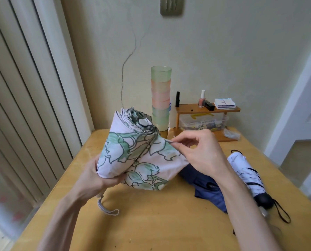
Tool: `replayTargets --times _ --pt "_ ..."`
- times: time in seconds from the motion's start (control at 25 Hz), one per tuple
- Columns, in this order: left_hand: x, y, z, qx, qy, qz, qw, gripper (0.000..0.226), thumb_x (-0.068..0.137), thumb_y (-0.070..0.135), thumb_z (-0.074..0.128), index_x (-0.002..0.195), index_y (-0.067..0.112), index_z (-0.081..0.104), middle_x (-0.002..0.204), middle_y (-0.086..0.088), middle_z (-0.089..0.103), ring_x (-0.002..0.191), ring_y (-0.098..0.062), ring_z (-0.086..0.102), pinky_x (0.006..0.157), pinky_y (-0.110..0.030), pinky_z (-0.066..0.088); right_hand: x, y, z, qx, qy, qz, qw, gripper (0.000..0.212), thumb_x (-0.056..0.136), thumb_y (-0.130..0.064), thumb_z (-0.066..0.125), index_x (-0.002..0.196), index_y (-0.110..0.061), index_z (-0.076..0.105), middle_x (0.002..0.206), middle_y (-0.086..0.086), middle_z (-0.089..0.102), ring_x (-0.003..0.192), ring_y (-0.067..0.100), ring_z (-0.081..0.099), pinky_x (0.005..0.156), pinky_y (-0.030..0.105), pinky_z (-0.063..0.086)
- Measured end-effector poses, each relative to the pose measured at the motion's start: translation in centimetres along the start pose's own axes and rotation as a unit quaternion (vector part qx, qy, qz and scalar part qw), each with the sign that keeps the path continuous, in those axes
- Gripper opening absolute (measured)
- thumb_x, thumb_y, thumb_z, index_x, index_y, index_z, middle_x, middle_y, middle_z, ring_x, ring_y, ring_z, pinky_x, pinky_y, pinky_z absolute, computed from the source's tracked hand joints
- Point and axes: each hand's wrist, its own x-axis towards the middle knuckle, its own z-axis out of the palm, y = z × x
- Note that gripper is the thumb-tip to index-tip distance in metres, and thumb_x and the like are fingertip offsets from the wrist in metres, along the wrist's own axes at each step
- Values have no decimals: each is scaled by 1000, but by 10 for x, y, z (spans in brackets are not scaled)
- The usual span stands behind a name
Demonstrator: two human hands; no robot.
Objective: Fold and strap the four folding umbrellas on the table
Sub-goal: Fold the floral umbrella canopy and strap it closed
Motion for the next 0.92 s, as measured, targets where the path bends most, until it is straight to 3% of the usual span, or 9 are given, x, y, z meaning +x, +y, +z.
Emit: replayTargets --times 0.12,0.2,0.28,0.4,0.48,0.6,0.76,0.92 --pt "-2 -3 4 -33 9 -12 999 54 58 5 87 109 12 69 94 -7 80 75 -19 76 65 -32 63 1 -4 6 29 55 -16 998 9 86 -10 86 90 -18 85 80 -10 77 75 13 69 69 31 56" --pt "-2 -6 6 -48 6 -18 999 53 59 4 85 109 10 69 95 -9 79 76 -20 75 65 -32 62 1 -4 6 42 41 -6 998 7 87 -13 86 91 -18 83 81 -8 77 76 15 68 71 33 57" --pt "-3 -10 5 -55 1 -22 998 53 61 4 86 112 8 70 99 -10 79 83 -24 76 69 -33 63 1 -5 3 74 -15 24 997 15 86 -28 85 98 -19 81 82 -8 75 74 13 64 73 30 56" --pt "-3 -9 2 -57 -6 -29 998 60 59 7 88 116 7 69 106 -11 80 92 -27 77 75 -34 64 -1 -8 -2 64 -94 76 991 51 80 -60 71 117 -26 80 94 -13 78 86 4 69 87 28 59" --pt "-3 -5 2 -54 -2 -26 998 62 56 9 89 115 8 69 105 -7 80 91 -22 78 73 -30 63 0 -8 0 58 -103 80 990 34 92 -48 68 112 -25 83 99 -13 81 96 4 74 89 29 60" --pt "-3 -2 2 -46 -1 -24 999 62 54 8 89 113 9 69 100 -3 81 84 -16 78 68 -25 61 1 -6 2 51 -83 91 991 10 95 -23 76 100 -20 85 91 -11 81 88 7 76 86 30 62" --pt "-2 0 5 -46 14 -30 998 57 56 4 85 110 12 69 95 0 81 78 -12 76 65 -23 60 0 -6 -2 31 -99 109 989 11 88 -29 84 97 -23 85 84 -8 80 81 13 73 80 32 63" --pt "-1 0 7 -36 26 -28 999 57 56 3 85 110 14 69 92 2 81 76 -10 76 62 -22 59 -4 -12 -7 -79 -86 103 988 12 96 -39 76 89 -33 84 75 -17 75 71 3 68 70 29 60"
